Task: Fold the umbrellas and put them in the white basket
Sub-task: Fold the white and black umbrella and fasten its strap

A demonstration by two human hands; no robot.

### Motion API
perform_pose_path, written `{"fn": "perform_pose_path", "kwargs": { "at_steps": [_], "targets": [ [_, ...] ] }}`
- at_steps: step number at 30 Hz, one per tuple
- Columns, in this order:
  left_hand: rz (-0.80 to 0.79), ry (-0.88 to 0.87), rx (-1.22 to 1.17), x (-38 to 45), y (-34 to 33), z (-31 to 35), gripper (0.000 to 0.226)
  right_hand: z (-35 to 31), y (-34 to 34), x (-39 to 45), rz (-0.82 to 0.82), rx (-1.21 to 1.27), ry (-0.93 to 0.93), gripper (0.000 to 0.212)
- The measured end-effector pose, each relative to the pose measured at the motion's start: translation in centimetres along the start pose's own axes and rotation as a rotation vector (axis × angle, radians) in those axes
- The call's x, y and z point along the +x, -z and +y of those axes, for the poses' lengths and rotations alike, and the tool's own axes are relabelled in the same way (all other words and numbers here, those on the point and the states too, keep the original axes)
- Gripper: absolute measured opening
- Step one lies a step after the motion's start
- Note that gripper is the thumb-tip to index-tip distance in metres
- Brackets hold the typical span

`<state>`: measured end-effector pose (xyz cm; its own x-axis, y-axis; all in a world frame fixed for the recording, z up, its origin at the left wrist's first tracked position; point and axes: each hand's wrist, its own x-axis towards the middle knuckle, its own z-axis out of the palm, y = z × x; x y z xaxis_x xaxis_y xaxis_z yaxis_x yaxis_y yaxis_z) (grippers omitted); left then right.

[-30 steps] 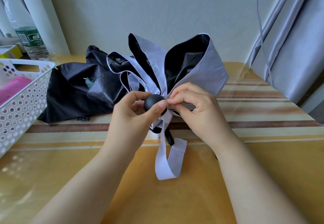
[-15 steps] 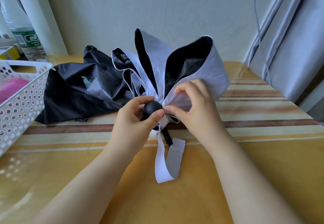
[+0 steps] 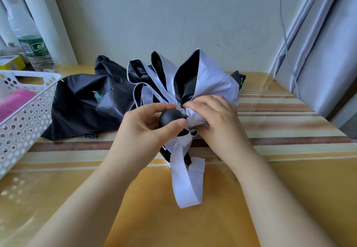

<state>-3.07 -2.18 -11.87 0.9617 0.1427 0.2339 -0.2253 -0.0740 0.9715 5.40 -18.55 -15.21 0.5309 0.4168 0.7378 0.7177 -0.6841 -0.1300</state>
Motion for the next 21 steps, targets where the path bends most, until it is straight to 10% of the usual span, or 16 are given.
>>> {"fn": "perform_pose_path", "kwargs": {
  "at_steps": [11, 21],
  "targets": [
    [0.173, -0.47, 0.545, 0.2, 0.1, -1.2, 0.054, -0.3, 0.7, 0.3, 0.017, 0.127, -0.042, 0.034],
    [0.271, -0.256, 0.614, -0.3, -1.1, -1.2, 0.019, -1.1, -0.8, 0.2, 0.029, 0.031, 0.027, 0.044]
  ]
}}
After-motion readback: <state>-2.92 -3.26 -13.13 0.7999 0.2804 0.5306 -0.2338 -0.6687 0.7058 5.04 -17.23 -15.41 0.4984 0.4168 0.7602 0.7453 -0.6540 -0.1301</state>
